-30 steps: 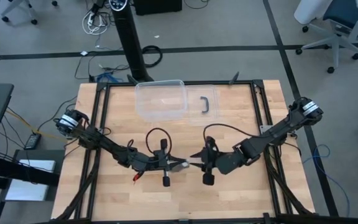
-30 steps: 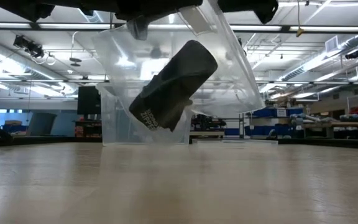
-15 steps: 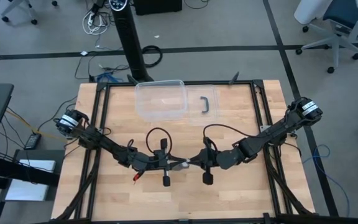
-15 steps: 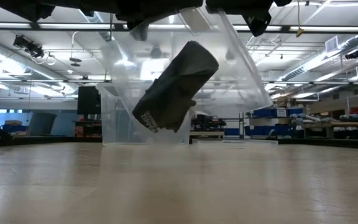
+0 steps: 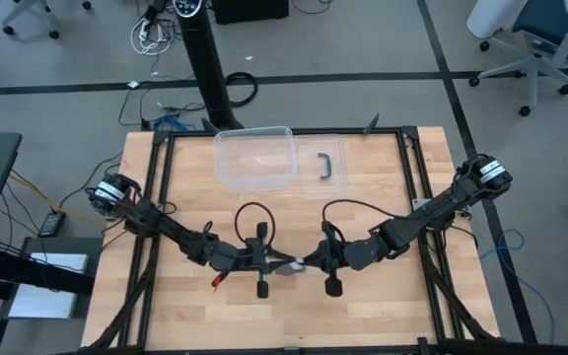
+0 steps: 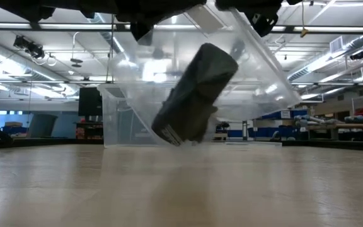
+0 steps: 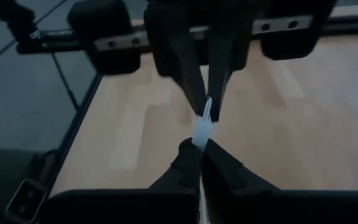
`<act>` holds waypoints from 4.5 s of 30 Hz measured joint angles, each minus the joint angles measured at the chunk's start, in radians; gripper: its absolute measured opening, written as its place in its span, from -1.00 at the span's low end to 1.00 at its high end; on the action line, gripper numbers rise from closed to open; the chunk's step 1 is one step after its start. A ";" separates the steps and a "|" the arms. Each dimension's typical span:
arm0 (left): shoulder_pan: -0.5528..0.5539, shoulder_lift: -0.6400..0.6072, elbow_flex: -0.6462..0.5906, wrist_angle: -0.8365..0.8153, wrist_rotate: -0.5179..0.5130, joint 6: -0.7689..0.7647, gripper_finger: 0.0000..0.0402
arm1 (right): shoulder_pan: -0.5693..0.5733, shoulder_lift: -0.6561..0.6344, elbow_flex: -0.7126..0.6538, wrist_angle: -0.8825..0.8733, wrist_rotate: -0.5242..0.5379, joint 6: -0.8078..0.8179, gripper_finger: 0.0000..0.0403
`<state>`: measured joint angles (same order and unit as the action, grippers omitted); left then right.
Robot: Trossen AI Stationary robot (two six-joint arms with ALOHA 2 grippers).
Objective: Roll bandage
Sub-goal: Close the transparent zip bag
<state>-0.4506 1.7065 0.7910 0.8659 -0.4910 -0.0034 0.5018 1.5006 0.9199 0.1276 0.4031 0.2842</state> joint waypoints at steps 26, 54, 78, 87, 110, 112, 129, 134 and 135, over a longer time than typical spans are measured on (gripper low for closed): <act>0.164 0.001 0.220 -0.471 0.481 -0.133 -0.80 | -0.007 -0.001 0.001 -0.148 -0.126 0.026 -1.00; 0.158 -0.043 0.231 -0.574 0.472 -0.166 -0.54 | -0.008 -0.001 0.005 -0.178 -0.120 0.029 -1.00; 0.158 -0.004 0.269 -0.623 0.440 -0.159 -0.59 | -0.020 -0.001 0.011 -0.193 -0.137 0.024 -1.00; 0.161 -0.003 0.269 -0.624 0.433 -0.156 -0.73 | -0.020 -0.001 0.011 -0.193 -0.137 0.025 -1.00; 0.162 0.033 0.272 -0.617 0.371 -0.084 -1.00 | -0.022 -0.025 0.010 -0.263 -0.117 0.092 -0.72; 0.160 0.035 0.272 -0.621 0.363 -0.079 -1.00 | -0.021 -0.051 0.011 -0.301 -0.098 0.126 -0.60; 0.159 0.035 0.272 -0.597 0.330 -0.056 -1.00 | -0.021 -0.030 0.008 -0.250 -0.065 0.185 -0.37; 0.158 0.035 0.272 -0.595 0.329 -0.056 -1.00 | -0.025 -0.029 0.008 -0.230 -0.069 0.168 -0.62; 0.158 0.035 0.272 -0.594 0.328 -0.056 -1.00 | -0.027 -0.028 0.008 -0.230 -0.069 0.168 -0.69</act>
<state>-0.2924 1.7416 1.0626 0.2717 -0.1633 -0.0597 0.4751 1.4723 0.9279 -0.1020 0.3336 0.4519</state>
